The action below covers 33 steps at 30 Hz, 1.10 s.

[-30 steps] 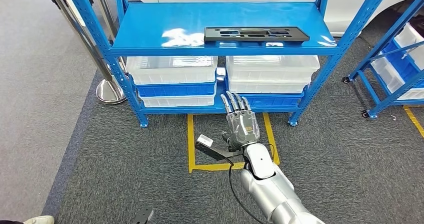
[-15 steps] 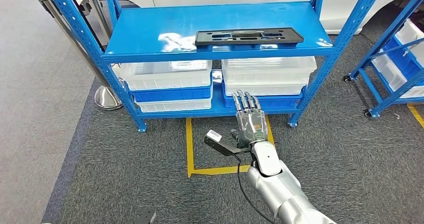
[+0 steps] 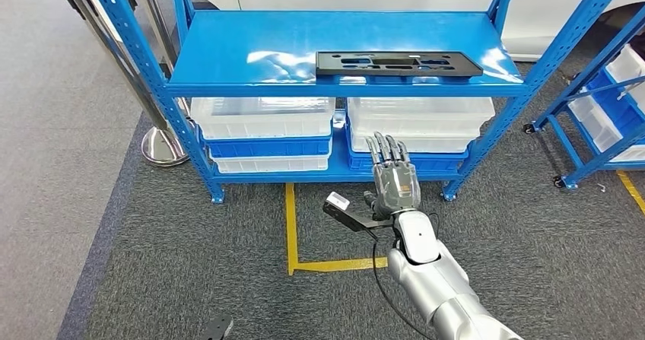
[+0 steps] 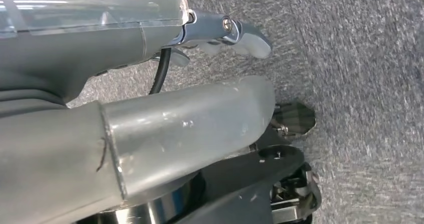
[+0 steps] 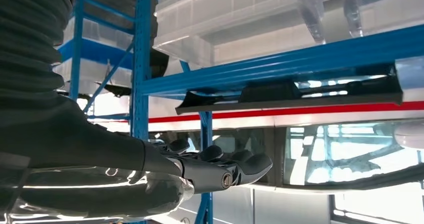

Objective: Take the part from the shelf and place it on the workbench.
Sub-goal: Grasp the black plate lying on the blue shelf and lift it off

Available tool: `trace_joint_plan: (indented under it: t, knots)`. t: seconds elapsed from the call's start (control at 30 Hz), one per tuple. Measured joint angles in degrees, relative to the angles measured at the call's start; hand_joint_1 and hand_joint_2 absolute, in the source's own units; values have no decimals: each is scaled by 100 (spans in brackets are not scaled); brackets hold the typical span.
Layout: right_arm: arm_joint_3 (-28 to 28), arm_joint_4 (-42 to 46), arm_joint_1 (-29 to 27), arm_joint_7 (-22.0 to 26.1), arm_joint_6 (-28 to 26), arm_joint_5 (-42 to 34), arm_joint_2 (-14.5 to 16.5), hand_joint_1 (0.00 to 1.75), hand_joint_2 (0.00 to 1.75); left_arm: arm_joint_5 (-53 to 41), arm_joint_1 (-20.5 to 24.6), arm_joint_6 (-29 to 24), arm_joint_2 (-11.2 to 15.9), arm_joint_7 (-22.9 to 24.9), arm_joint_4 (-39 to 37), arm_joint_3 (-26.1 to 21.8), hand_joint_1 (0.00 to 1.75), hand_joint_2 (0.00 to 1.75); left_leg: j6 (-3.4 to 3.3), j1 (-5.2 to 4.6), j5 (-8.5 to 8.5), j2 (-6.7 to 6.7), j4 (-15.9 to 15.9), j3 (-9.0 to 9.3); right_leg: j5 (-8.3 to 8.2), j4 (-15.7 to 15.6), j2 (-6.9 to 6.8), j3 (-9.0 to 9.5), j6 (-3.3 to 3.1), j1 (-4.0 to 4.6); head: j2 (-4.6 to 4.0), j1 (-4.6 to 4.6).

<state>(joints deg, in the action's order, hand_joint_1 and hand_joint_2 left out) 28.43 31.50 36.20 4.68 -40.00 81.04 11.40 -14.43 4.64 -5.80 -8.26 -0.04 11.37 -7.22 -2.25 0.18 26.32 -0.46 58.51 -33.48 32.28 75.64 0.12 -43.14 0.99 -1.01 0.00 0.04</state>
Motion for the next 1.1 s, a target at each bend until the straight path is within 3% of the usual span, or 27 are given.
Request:
trace_joint_plan:
  t: [0.07, 0.13, 0.23, 0.33, 0.43, 0.47, 0.5, 0.53, 0.6, 0.67, 0.77, 0.83, 0.87, 0.93, 0.97, 1.0, 1.03, 1.1]
  knots:
    - [-12, 1, -15, -8, 0, 12, -10, 0, 175, -1, -6, 1, -1, 1, 0, -1, 0, 0, 1, -33, 69, -15, 0, 100, -500, -642, 3, 200, -90, 44, 0, 0]
    - [-18, 2, -13, -9, 0, 14, -16, 0, 175, -1, -2, 1, -10, 2, -2, -3, 0, 0, 30, -57, 134, -20, -1, 170, -810, -1326, 3, 504, -196, 105, 0, -18]
    - [-19, 3, -15, -10, 0, 15, -28, 0, 175, -2, 12, -1, -17, 5, -4, -7, 0, 0, 103, -47, 177, -19, -33, 202, -781, -1588, 1, 645, -249, 144, 0, -34]
    - [-21, 23, -12, -17, -2, 16, -32, 0, 175, -2, 14, -2, -13, 5, -4, -8, 0, 0, 199, -48, 335, 2, 155, 159, -768, -1754, -7, 795, -271, 69, 0, -45]
    - [-24, 34, -19, -20, -1, 35, -32, 0, 175, -5, 15, -10, -8, 7, -4, -9, 0, 0, 301, 13, 719, 8, 1188, -410, -712, -1810, -24, 911, -296, 46, 0, -60]
    - [-27, 34, -34, -20, 0, 51, -32, 0, 175, -8, 4, -11, -6, 10, -4, -10, 0, 0, 334, 41, 744, 9, 1447, -593, -681, -1807, -25, 943, -293, 40, 0, -59]
    - [-33, 34, -49, -20, 0, 71, -32, 0, 175, -11, -9, -14, -4, 13, -4, -10, 0, 0, 366, 69, 653, 10, 1514, -688, -646, -1800, -22, 980, -280, 29, 0, -59]
    - [-43, 35, -59, -19, 0, 88, -32, 0, 175, -15, -20, -15, -1, 17, -4, -11, 0, 0, 397, 96, 451, 12, 1363, -675, -605, -1787, -16, 1023, -260, 12, 0, -60]
    - [-76, 43, -61, -11, 0, 108, -32, 0, 175, -22, -28, -16, 4, 21, -6, -12, 0, 0, 449, 131, -36, 25, 656, -426, -497, -1735, -5, 1107, -190, -25, 0, -62]
    - [-112, 50, -53, 11, -1, 110, -29, 0, 175, -31, -20, -17, 4, 23, -10, -16, 0, 0, 415, 118, -192, 30, 154, -211, -413, -1673, 0, 1121, -104, -28, 0, -77]
    - [-140, 53, -51, 44, -4, 110, -26, 0, 175, -53, -12, -22, 12, 24, -13, -28, 0, 0, 254, 89, -97, 16, 71, -167, -373, -1668, -7, 1104, -15, -20, 0, -86]
    - [-158, 61, -40, 46, -6, 110, -23, 0, 175, -61, -19, -15, 15, 21, -13, -32, 0, 0, 164, 95, -70, 13, 38, -110, -252, -1476, -11, 1037, 30, -34, 0, -84]
    - [-171, 64, -32, 40, -7, 110, -23, 0, 175, -63, -15, -10, 15, 19, -13, -33, 0, 0, 122, 99, -54, 13, 24, -79, -133, -1210, -11, 904, 46, -36, 0, -83]
    - [-210, 61, -30, 9, -5, 115, -31, 0, 175, -71, -1, -1, 15, 16, -13, -38, 0, 0, 63, 85, -12, 12, 22, -43, 117, -429, -11, 441, 50, -27, 0, -80]
    - [-237, 57, -37, -16, -5, 118, -39, 0, 175, -75, 1, 1, 15, 15, -13, -43, 0, 0, 44, 72, 10, 8, 23, -21, 162, -115, -11, 216, 45, -23, 0, -80]
    - [-273, 53, -44, -38, -4, 119, -52, 0, 175, -78, -4, 2, 15, 15, -13, -48, 0, 0, 31, 57, 38, 1, 23, 12, 97, 15, -10, 72, 30, -18, 0, -81]
    - [-314, 50, -47, -55, -4, 116, -67, 0, 175, -79, -10, 3, 15, 15, -13, -52, 0, 0, 26, 43, 71, -8, 23, 56, -77, -78, -10, 43, 2, -7, 0, -81]
    - [-402, 49, -41, -61, -4, 102, -97, 0, 175, -79, -21, 3, 13, 15, -14, -56, 0, 0, 36, 23, 148, -25, 20, 163, -594, -772, -5, 262, -100, 44, 0, -80]
